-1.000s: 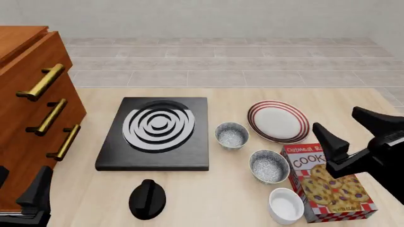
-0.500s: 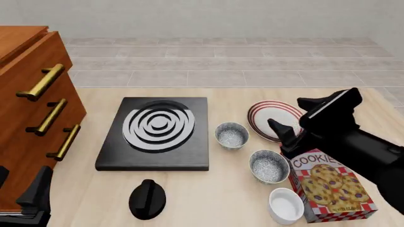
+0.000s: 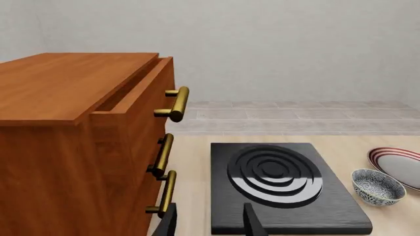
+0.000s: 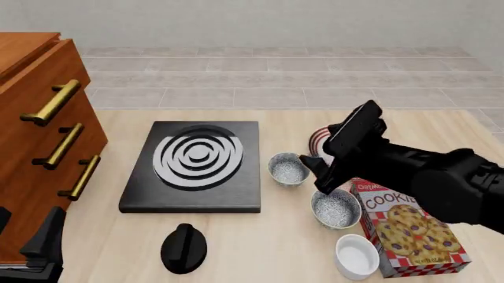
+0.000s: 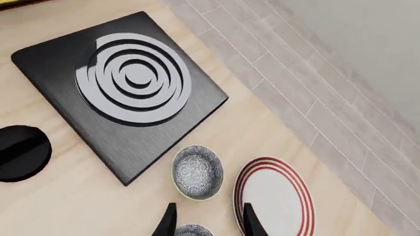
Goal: Pick the akita bowl from table center and place it on the plate.
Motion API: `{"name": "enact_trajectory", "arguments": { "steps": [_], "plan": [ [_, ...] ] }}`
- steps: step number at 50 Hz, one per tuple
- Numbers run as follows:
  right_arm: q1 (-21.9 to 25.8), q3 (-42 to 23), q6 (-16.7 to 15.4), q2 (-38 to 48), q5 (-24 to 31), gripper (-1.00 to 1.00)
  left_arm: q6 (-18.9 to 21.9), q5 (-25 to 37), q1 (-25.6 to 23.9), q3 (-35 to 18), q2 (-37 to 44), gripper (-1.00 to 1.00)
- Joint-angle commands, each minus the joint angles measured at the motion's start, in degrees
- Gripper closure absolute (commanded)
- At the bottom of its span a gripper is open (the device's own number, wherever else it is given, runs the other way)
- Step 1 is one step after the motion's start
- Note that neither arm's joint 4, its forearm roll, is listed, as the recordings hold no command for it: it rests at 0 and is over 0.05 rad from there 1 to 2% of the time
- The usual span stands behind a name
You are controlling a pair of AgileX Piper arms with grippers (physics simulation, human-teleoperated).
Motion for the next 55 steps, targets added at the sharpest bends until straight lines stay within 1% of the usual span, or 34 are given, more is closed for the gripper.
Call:
{"name": "enact_trajectory", "arguments": {
  "steps": [1, 3, 6, 10, 13, 15, 17, 19, 21, 24, 25, 27, 31, 33, 38, 43, 44, 45, 47, 50, 53, 54, 55],
  "plan": [
    [2.03, -3.71, -2.93, 4.24, 3.85, -1.00, 0.01, 0.30, 0.00, -0.14, -0.17, -1.00],
    [2.28, -4.19, -4.19, 5.38, 4.66, -1.00, 0.01, 0.40, 0.00, -0.17, -0.24, -1.00],
    [2.43, -5.27, -4.45, 6.38, 5.94, -1.00, 0.01, 0.20, 0.00, -0.08, -0.14, -1.00],
    [3.28, -6.56, -6.36, 8.26, 7.99, -1.00, 0.01, 0.49, 0.00, -0.21, -0.28, -1.00],
    [3.29, -8.04, -6.77, 9.11, 9.26, -1.00, 0.01, 0.19, 0.00, -0.06, -0.15, -1.00],
    [2.57, -9.03, -8.71, 10.34, 9.72, -1.00, 0.01, 0.24, 0.00, -0.09, -0.16, -1.00],
    [2.33, -10.82, -9.48, 11.43, 10.49, -1.00, 0.01, 0.18, 0.00, -0.06, -0.12, -1.00],
    [2.63, -11.01, -9.47, 11.80, 10.48, -1.00, 0.01, 0.29, 0.00, -0.13, -0.18, -1.00],
    [3.34, -11.54, -10.63, 13.90, 11.01, -1.00, 0.01, 0.40, -0.01, -0.24, -0.14, -1.00],
    [3.52, -11.88, -11.53, 15.61, 10.90, -1.00, 0.02, 0.40, -0.01, -0.25, -0.19, -1.00],
    [3.37, -11.81, -12.44, 16.07, 10.98, -1.00, -0.01, 0.40, 0.00, -0.24, -0.16, -1.00],
    [3.11, -12.37, -12.68, 16.80, 11.35, -1.00, 0.01, 0.41, 0.00, -0.24, -0.15, -1.00],
    [2.53, -12.50, -14.51, 18.57, 11.09, -1.00, 0.03, 0.40, 0.00, -0.25, -0.19, -1.00],
    [2.29, -12.74, -14.93, 19.80, 11.55, -1.00, 0.03, 0.40, 0.00, -0.25, -0.20, -1.00],
    [2.41, -13.70, -14.53, 21.87, 12.05, -1.00, -0.01, 0.41, 0.00, -0.24, -0.14, -1.00],
    [1.81, -14.97, -15.38, 23.69, 12.57, -1.00, 0.02, 0.40, 0.00, -0.25, -0.18, -1.00],
    [1.41, -15.40, -15.75, 24.36, 12.96, -1.00, 0.01, 0.41, 0.00, -0.25, -0.16, -1.00],
    [0.84, -15.44, -16.91, 25.09, 12.94, -1.00, 0.00, 0.40, 0.00, -0.24, -0.16, -1.00],
    [0.69, -15.54, -17.73, 26.01, 13.13, -1.00, -0.01, 0.40, 0.00, -0.24, -0.15, -1.00],
    [0.99, -16.34, -17.38, 26.71, 13.48, -1.00, 0.01, 0.40, 0.01, -0.25, -0.17, -1.00],
    [-0.09, -15.78, -20.15, 27.88, 12.52, -1.00, 0.00, 0.40, 0.00, -0.25, -0.18, -1.00],
    [-0.09, -15.77, -20.16, 27.89, 12.51, -1.00, 0.00, 0.40, 0.00, -0.25, -0.18, -1.00],
    [-0.28, -15.70, -20.99, 28.44, 12.34, -1.00, 0.03, 0.40, 0.00, -0.25, -0.19, -1.00]
  ]
}}
